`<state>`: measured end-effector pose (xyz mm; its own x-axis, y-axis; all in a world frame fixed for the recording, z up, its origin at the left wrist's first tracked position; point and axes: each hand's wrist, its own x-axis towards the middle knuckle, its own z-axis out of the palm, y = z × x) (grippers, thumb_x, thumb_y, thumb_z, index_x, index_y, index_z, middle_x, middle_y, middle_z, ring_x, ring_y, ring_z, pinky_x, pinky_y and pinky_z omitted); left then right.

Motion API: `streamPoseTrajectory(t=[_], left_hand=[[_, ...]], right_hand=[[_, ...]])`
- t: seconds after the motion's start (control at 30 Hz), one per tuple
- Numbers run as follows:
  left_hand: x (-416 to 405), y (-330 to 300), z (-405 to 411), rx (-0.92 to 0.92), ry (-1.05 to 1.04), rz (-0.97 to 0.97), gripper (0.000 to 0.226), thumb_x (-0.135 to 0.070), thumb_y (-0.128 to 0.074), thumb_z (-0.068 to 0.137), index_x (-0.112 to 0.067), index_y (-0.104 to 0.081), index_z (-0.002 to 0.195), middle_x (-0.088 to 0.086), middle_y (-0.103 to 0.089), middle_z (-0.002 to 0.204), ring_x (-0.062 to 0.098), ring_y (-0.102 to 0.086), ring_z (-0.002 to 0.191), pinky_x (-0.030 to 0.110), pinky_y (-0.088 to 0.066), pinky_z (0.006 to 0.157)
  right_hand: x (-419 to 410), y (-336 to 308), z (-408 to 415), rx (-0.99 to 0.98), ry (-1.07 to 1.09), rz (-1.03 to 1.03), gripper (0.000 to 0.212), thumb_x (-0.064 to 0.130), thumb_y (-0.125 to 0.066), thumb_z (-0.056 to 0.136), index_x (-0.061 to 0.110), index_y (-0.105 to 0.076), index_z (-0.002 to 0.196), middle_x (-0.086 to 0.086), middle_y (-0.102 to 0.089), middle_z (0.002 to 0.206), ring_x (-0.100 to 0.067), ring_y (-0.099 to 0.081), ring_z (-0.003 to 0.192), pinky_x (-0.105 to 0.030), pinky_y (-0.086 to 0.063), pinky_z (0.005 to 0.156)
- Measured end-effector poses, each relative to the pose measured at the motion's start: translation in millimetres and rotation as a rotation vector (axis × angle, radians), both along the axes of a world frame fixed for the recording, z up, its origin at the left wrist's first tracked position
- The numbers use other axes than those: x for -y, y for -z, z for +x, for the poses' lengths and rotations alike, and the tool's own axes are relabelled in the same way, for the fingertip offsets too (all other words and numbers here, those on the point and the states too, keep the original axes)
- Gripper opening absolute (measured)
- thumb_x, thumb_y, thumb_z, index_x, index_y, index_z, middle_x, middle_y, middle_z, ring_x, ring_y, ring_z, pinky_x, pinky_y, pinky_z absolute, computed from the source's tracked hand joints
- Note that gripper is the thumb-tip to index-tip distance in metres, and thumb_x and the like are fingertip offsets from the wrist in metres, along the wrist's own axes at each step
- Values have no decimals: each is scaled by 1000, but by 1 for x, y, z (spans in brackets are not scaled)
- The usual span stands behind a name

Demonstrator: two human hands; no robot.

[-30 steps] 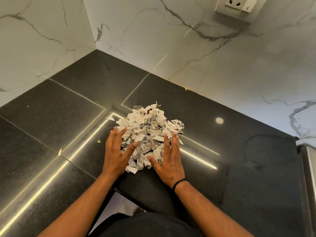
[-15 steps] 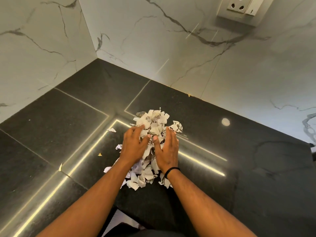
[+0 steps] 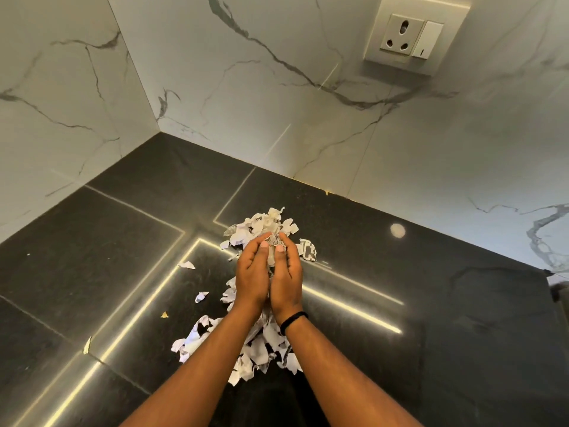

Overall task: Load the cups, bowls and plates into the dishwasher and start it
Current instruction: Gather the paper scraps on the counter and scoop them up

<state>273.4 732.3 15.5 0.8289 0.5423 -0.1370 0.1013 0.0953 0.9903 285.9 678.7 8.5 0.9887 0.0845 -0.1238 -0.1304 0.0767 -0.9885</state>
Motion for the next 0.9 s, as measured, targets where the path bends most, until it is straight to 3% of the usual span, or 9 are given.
streamPoseTrajectory(t=[0.07,0.2,0.3,0.43,0.63,0.8,0.9], left_hand=[[3,-9,4,33,-44,-101,31,-18,-42,107,-12,-63,130,2,-68,127,14,-64,119,31,-51,104],[10,-32,10,120,-110,-241,32,-16,-40,108,-7,-65,127,5,-71,120,15,-68,112,21,-56,90],[14,-42,15,161,-145,-422,33,-20,-40,108,-7,-66,124,11,-72,118,24,-69,112,34,-56,96],[19,-57,17,208,-153,-622,37,-30,-46,106,-6,-65,127,17,-70,123,33,-66,117,51,-48,107],[27,-87,6,241,-38,-838,51,-44,-51,101,-5,-63,132,20,-68,126,37,-67,115,48,-52,102],[41,-98,-3,289,-19,-838,49,-42,-56,97,-7,-64,130,20,-69,123,38,-68,113,52,-51,102],[49,-100,-4,293,-17,-859,50,-45,-57,96,-12,-62,133,19,-67,128,39,-65,117,58,-46,107]], right_hand=[[0,-13,2,-11,51,92,29,17,-41,107,22,-57,131,12,-61,127,9,-58,115,-15,-46,99],[1,-32,8,-17,166,219,28,11,-40,107,18,-64,120,4,-69,120,-11,-65,115,-28,-52,100],[5,-45,11,-25,238,309,28,9,-41,106,5,-67,118,-9,-72,114,-20,-70,107,-30,-57,91],[14,-67,12,-54,301,437,27,8,-44,104,1,-69,111,-12,-75,103,-22,-73,96,-28,-59,79],[29,-98,8,-86,375,618,26,11,-48,102,-1,-70,109,-12,-77,93,-28,-73,91,-37,-60,83],[43,-107,1,-90,383,682,29,18,-51,100,0,-71,110,-21,-73,107,-39,-69,106,-51,-53,98],[49,-104,2,-113,354,746,41,33,-59,88,5,-71,116,-22,-70,117,-41,-66,112,-57,-48,103]])
